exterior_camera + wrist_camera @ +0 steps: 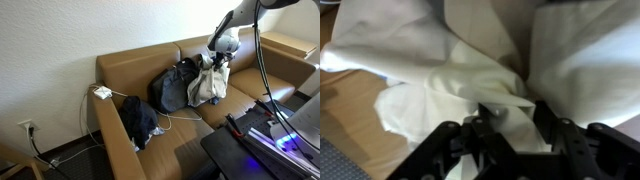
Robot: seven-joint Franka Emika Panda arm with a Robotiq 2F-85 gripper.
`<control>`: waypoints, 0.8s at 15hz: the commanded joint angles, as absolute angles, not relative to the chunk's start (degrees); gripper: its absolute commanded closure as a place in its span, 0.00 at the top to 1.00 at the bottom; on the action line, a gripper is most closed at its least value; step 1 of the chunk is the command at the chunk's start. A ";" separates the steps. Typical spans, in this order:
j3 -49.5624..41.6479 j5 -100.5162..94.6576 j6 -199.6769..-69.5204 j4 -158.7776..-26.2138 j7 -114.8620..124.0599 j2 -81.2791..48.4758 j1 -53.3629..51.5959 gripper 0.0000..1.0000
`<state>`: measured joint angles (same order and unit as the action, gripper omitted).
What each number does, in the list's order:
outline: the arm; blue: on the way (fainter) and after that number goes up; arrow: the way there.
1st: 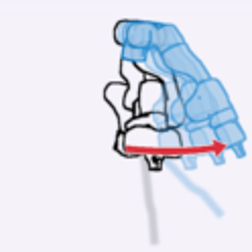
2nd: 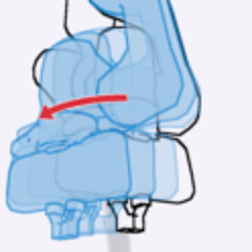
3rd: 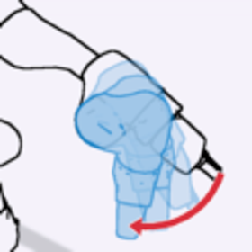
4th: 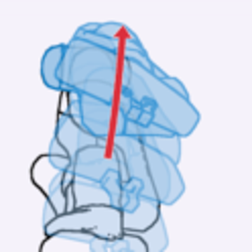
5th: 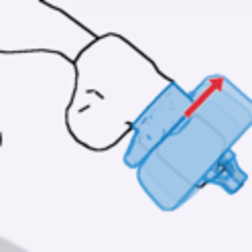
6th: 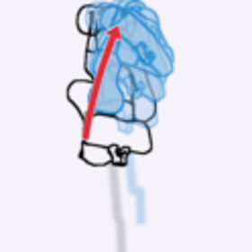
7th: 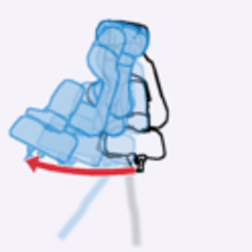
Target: Move the pillow cases to the right
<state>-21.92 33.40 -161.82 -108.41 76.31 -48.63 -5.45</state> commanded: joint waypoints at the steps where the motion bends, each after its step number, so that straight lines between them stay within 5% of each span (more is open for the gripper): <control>1: -22.83 24.30 -165.59 -112.82 76.53 -38.79 -8.62 0.83; 4: -30.51 10.38 -162.73 -115.49 80.23 -32.02 -17.25 1.00; 12: -33.77 -14.88 -165.31 -124.15 82.10 -14.73 -34.58 1.00</control>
<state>-33.28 -9.96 -164.19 -118.91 82.22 -20.63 -28.66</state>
